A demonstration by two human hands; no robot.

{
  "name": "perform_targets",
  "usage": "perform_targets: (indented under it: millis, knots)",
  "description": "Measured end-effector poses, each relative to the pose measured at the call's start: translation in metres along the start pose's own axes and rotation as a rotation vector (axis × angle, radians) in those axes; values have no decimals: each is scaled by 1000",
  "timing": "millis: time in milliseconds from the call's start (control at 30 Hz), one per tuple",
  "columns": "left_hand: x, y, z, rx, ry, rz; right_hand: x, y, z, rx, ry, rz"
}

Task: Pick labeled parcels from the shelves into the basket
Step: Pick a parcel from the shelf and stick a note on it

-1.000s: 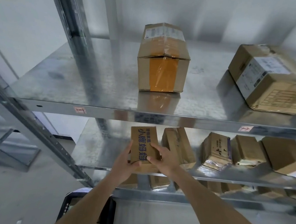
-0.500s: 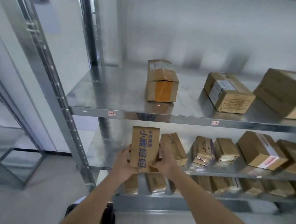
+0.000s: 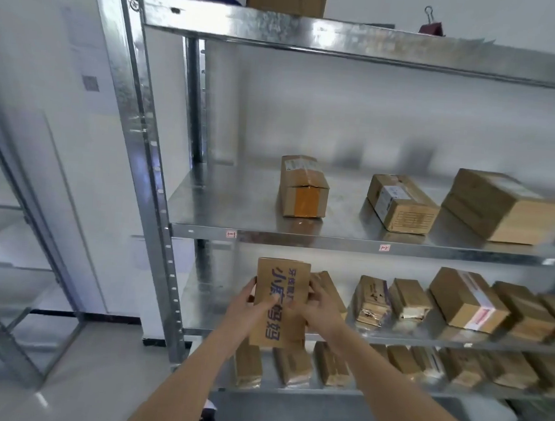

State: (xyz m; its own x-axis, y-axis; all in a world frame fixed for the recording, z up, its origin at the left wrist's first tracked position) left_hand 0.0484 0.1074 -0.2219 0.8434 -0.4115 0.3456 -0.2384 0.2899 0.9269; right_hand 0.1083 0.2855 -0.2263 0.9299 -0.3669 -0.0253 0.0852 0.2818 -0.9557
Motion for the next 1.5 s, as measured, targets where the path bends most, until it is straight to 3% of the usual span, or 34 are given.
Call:
perform_targets:
  millis: [267, 400, 700, 867, 1000, 1133, 1333, 1500]
  knots:
    - [19, 20, 9, 28, 79, 11, 12, -25, 5, -188, 56, -93]
    - [16, 28, 13, -46, 168, -4, 7, -28, 7, -147, 97, -59]
    - [1, 12, 25, -118, 18, -70, 7, -32, 16, 7, -141, 60]
    - [-10, 1, 21, -34, 2, -44, -4, -14, 12, 128, -103, 66]
    - [-33, -14, 19, 14, 58, -30, -17, 4, 5, 78, -56, 5]
    - [-53, -22, 11, -15, 87, -42, -35, 28, -3, 68, -82, -63]
    - [-92, -49, -7, -65, 6, 3, -69, 86, -11, 135, -101, -59]
    - [-144, -81, -18, -69, 28, 7, -97, 125, -19, 250, -216, -72]
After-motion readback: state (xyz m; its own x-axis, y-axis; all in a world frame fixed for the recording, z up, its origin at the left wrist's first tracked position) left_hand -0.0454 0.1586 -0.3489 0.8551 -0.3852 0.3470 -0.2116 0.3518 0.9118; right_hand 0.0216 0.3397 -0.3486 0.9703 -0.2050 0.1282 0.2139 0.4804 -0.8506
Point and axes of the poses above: each hand's wrist, its own x-axis away from the middle knuckle, its own z-axis out of the back of the hand, y = z × x, the point moved 2 cm from there along -x, towards the middle knuckle, and after that the axes turned 8 degrees about z, right-handed, at the moved point
